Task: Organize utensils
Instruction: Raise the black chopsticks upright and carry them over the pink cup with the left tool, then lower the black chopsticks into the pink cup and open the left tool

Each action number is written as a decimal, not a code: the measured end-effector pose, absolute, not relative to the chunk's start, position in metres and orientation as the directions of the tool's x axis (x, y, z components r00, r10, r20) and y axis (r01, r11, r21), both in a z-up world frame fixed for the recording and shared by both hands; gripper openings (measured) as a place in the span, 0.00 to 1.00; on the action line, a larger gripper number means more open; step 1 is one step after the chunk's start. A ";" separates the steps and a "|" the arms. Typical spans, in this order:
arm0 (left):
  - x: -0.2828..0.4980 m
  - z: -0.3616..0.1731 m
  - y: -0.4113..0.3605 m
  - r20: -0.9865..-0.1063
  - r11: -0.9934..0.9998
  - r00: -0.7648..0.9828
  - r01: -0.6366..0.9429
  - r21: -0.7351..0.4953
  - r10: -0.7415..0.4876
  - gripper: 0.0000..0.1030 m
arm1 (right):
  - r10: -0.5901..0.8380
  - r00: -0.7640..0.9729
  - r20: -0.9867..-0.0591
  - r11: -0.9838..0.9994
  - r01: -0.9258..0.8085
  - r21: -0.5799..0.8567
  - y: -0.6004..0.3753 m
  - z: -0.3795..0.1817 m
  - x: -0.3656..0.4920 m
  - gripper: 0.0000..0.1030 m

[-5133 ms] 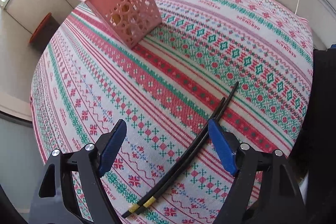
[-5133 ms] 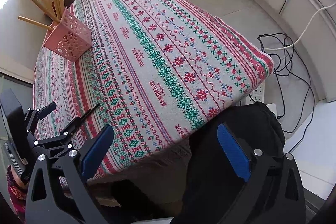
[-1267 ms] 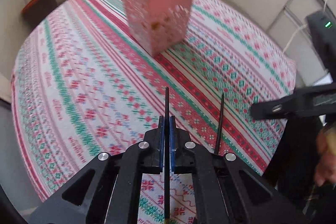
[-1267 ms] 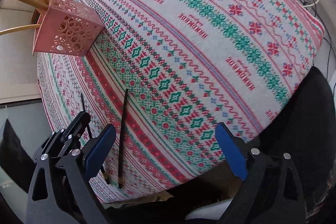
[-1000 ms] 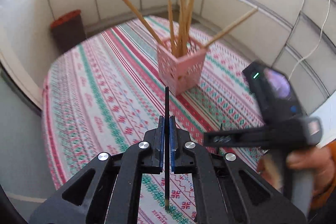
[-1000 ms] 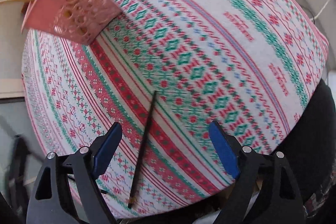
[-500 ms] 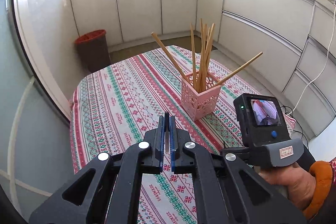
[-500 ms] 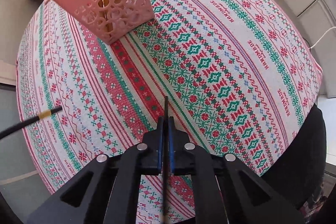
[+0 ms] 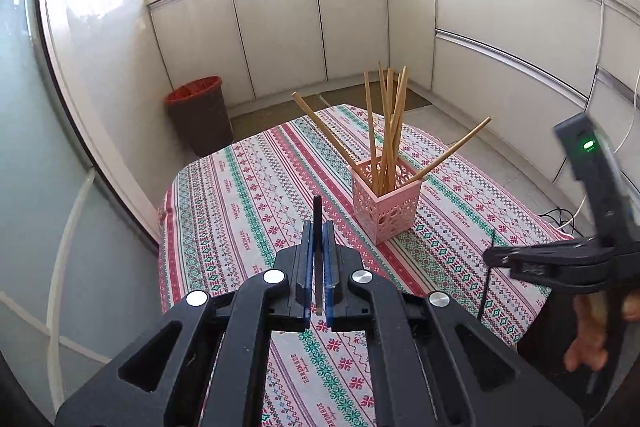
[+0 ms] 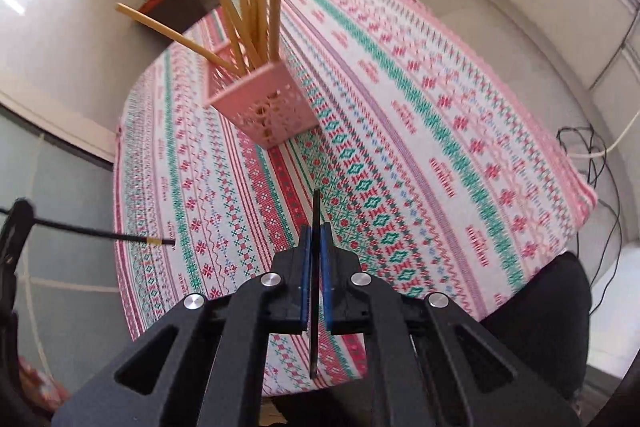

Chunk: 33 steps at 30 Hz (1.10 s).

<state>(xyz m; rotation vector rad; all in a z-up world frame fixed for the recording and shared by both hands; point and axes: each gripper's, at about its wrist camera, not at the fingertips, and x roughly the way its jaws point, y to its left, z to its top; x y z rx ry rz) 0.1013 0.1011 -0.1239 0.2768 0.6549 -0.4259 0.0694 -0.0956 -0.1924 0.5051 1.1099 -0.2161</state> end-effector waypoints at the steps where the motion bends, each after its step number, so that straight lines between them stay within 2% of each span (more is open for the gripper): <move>1: 0.099 -0.124 0.100 -0.638 0.881 0.714 0.459 0.116 -0.288 0.03 | 0.080 0.452 -0.888 0.873 0.398 0.282 -0.096 -0.187 0.066 0.05; 5: 0.090 -0.119 0.096 -0.623 0.899 0.729 0.428 0.093 -0.283 0.03 | 0.092 0.497 -0.863 0.888 0.352 0.296 -0.108 -0.166 0.051 0.05; 11: 0.091 -0.105 0.103 -0.619 0.915 0.701 0.395 -0.077 -0.354 0.03 | 0.112 0.562 -0.819 0.889 0.312 0.335 -0.131 -0.130 0.037 0.05; 17: 0.111 -0.069 0.097 -0.589 0.909 0.700 0.376 -0.178 -0.404 0.03 | 0.106 0.639 -0.762 0.893 0.276 0.356 -0.152 -0.083 0.031 0.05; 25: 0.156 -0.030 0.060 -0.535 0.912 0.741 0.365 -0.187 -0.406 0.03 | 0.191 0.737 -0.648 0.844 0.213 0.492 -0.187 -0.007 0.035 0.05; 29: 0.182 -0.041 0.042 -0.551 0.917 0.735 0.356 -0.180 -0.394 0.03 | 0.174 0.786 -0.593 0.850 0.185 0.494 -0.189 0.025 0.046 0.05; 33: 0.209 -0.063 0.032 -0.584 0.919 0.711 0.341 -0.200 -0.391 0.04 | 0.148 0.799 -0.582 0.859 0.188 0.476 -0.186 0.030 0.071 0.05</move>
